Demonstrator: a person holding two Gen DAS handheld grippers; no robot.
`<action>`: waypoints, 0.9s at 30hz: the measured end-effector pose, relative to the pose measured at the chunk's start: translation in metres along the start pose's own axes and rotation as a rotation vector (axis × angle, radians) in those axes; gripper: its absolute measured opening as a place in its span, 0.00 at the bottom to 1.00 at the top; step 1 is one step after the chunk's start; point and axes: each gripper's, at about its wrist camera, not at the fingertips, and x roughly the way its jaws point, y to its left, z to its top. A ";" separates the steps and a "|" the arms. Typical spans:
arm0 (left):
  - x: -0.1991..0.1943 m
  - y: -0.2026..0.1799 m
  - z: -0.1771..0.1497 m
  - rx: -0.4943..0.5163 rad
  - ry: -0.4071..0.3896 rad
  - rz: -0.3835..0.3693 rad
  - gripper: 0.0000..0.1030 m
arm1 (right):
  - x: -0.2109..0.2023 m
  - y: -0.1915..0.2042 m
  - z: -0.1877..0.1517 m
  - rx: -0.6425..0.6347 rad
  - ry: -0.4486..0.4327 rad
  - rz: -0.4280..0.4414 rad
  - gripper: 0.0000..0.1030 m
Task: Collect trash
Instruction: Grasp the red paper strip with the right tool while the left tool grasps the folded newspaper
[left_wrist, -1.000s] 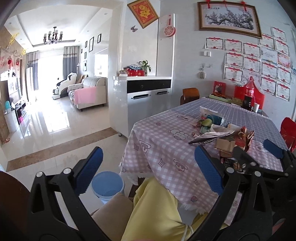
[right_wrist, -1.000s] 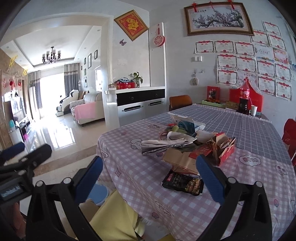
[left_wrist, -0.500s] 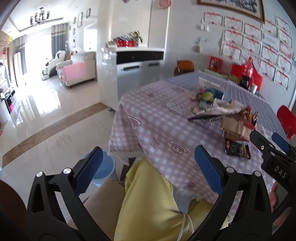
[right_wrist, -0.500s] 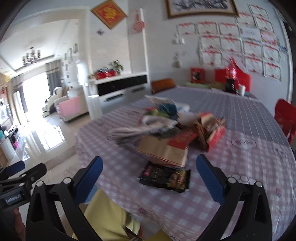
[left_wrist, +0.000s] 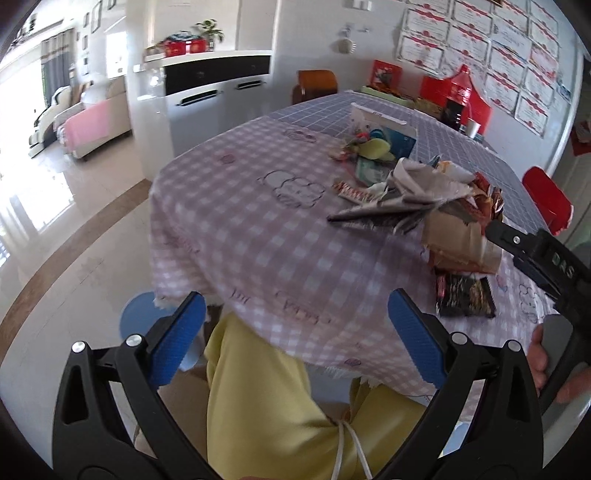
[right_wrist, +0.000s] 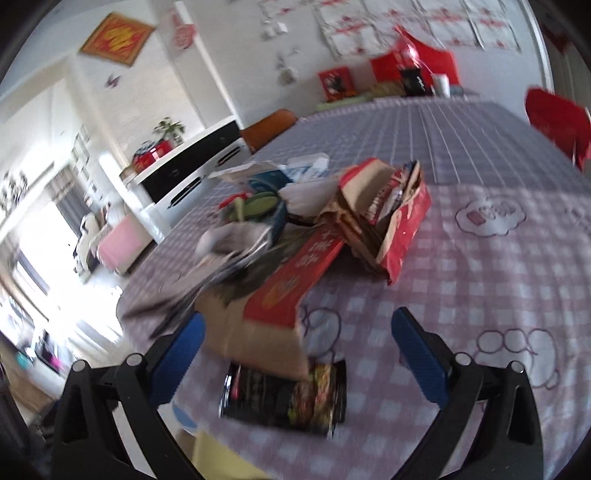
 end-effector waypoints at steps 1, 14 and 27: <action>0.002 -0.001 0.003 0.006 -0.002 -0.003 0.94 | 0.005 -0.003 0.004 0.027 0.012 0.019 0.96; 0.022 -0.020 0.046 0.121 -0.006 -0.184 0.94 | 0.058 -0.009 0.046 0.192 0.090 0.115 0.25; 0.057 -0.061 0.044 0.211 0.062 -0.192 0.94 | -0.029 0.005 0.079 0.069 -0.205 0.110 0.10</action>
